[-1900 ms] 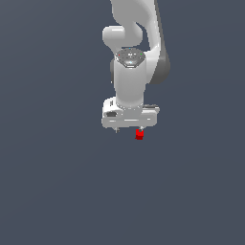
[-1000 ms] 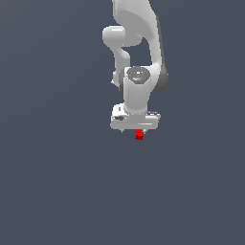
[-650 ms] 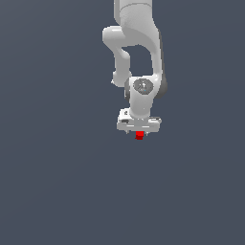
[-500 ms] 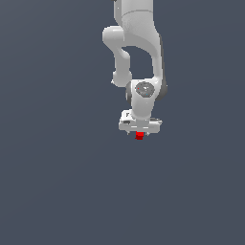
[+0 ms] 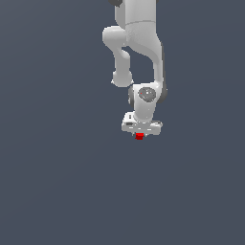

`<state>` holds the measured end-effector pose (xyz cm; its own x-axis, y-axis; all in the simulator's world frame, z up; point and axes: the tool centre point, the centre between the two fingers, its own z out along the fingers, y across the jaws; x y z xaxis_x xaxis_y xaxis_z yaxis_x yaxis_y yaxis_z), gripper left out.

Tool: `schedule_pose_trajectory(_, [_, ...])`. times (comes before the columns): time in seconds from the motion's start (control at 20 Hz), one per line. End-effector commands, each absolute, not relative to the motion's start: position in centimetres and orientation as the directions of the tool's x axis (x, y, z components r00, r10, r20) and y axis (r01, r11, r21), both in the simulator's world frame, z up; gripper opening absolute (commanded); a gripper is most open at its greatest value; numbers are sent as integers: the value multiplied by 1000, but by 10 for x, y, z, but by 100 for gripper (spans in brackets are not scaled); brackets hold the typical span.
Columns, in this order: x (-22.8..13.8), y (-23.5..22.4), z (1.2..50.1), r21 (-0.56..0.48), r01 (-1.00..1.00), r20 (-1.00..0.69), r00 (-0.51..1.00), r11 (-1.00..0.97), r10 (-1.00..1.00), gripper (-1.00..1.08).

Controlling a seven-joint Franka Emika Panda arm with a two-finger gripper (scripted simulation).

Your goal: Pick up the red cube and move it to a goal position.

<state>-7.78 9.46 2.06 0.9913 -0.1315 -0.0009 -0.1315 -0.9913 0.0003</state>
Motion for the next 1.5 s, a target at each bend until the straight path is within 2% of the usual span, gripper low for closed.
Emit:
schedule_pose_trajectory(0.0, [-78,95,20,0,-133,0,991,-991,-133,-100])
schedule_pose_trajectory(0.8, [-79,83,31,0,-133,0,991,-991,-133,-100])
schedule_pose_trajectory(1.1, [-84,52,57,0,-133,0,991,-991,-133,-100])
schedule_pose_trajectory(1.45, [-91,-7,107,-1,-133,0,991,-991,-133,-100])
